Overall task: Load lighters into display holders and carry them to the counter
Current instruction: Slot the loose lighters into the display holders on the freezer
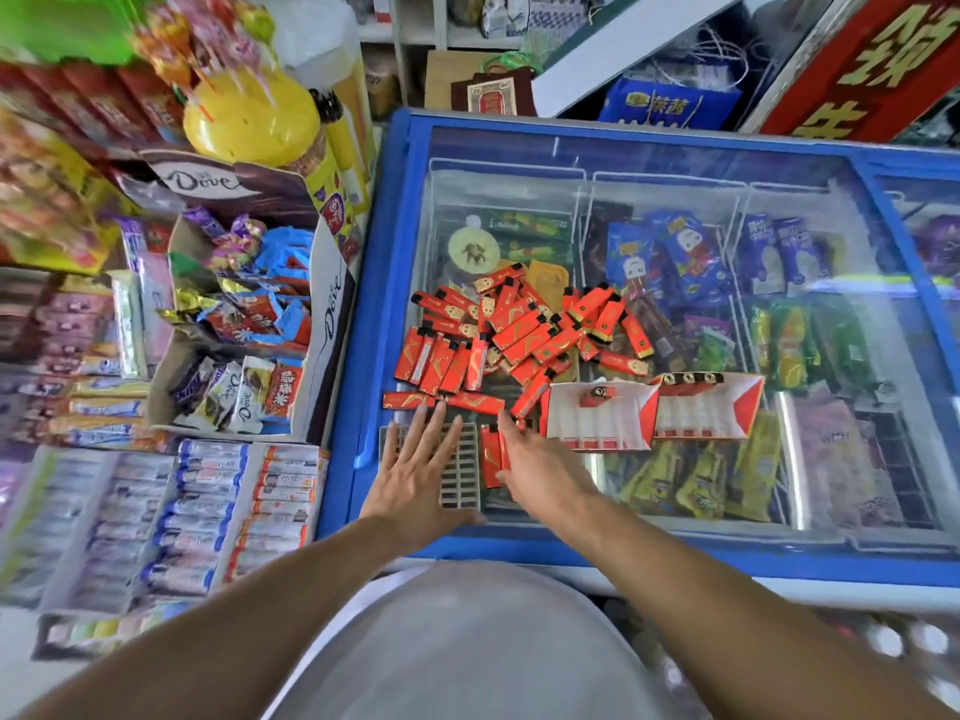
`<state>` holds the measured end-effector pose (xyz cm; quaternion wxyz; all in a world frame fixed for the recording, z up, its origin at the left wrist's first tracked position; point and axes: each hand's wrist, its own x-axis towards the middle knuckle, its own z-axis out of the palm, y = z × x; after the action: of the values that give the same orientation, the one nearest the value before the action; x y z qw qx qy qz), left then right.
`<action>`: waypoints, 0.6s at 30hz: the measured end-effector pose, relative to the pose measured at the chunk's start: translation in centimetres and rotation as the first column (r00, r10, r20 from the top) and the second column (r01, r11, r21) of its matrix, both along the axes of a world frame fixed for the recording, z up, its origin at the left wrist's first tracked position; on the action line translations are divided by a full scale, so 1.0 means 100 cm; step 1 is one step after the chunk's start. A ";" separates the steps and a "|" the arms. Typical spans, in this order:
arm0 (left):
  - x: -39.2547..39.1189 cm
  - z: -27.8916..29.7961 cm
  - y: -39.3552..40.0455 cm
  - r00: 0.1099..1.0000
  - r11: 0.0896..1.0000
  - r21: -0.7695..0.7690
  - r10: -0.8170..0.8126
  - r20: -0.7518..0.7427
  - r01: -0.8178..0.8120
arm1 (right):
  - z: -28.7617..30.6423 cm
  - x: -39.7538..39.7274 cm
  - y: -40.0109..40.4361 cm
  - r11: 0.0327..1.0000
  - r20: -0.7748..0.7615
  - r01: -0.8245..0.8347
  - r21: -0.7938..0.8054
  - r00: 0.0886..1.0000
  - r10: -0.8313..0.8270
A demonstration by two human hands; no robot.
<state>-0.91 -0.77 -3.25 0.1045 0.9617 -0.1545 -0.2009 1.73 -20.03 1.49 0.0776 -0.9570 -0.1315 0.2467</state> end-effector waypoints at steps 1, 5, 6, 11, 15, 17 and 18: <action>0.003 0.000 0.000 1.000 1.000 -0.003 -0.011 0.002 0.011 | -0.002 0.002 0.003 1.000 -0.013 0.018 0.007 1.000 -0.018; 0.010 0.000 0.002 0.998 0.998 -0.038 -0.048 0.028 0.049 | 0.000 0.009 0.013 1.000 -0.015 0.015 0.001 1.000 -0.014; 0.010 0.001 0.003 0.998 0.997 -0.056 -0.049 0.046 0.052 | 0.001 0.009 0.014 1.000 -0.004 0.015 0.009 1.000 -0.015; 0.000 -0.002 0.017 0.993 0.997 -0.030 -0.072 0.088 0.075 | -0.001 0.003 0.016 0.994 -0.067 0.095 0.050 0.994 -0.092; -0.008 -0.008 0.025 0.996 0.997 0.022 -0.073 0.060 0.071 | -0.002 0.000 0.020 0.992 -0.041 0.088 0.091 0.996 -0.084; -0.008 -0.008 0.024 0.996 0.997 0.028 -0.074 0.047 0.073 | -0.004 -0.004 0.021 0.990 -0.011 0.099 0.102 0.995 -0.099; -0.008 -0.008 0.024 0.997 0.998 0.018 -0.067 0.041 0.067 | -0.005 -0.007 0.021 0.989 0.011 0.104 0.109 0.994 -0.105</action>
<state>-1.71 1.58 -4.01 0.0867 0.9607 -0.1871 -0.1856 1.00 -17.91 1.03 0.1411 -0.9590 -0.0950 0.2267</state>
